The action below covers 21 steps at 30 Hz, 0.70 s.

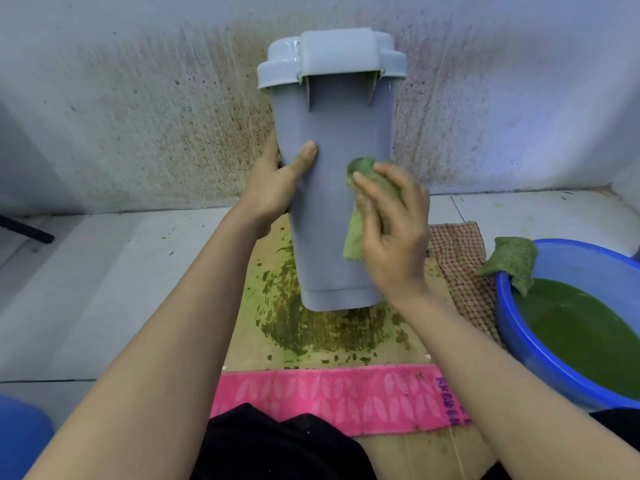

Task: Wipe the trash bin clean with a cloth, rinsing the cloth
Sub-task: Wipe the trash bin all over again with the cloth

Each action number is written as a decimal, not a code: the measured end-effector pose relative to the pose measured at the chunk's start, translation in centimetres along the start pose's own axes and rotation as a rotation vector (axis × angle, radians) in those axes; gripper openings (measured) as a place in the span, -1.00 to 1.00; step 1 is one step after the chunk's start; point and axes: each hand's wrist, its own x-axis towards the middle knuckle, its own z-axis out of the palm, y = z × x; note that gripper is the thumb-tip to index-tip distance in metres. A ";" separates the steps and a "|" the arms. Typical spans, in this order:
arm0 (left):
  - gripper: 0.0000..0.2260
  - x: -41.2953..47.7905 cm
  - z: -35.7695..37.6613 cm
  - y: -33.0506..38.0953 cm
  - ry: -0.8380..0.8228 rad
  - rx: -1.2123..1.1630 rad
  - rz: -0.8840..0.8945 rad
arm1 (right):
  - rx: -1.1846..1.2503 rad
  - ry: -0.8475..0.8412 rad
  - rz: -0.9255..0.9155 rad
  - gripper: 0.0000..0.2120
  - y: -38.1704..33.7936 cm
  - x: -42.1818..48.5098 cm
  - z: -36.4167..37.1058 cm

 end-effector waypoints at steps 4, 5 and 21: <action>-0.52 0.0 -0.7 0.0 -0.072 -0.005 -0.057 | -0.060 0.068 -0.021 -0.82 -0.6 7.4 2.9; -0.49 0.0 -1.0 -0.1 -0.102 -0.013 -0.089 | -0.100 0.044 -0.028 -0.82 -0.4 7.8 3.6; -0.29 0.6 -1.6 1.8 -0.041 -0.101 -0.236 | -0.221 -0.276 -0.464 -0.77 1.0 3.0 5.2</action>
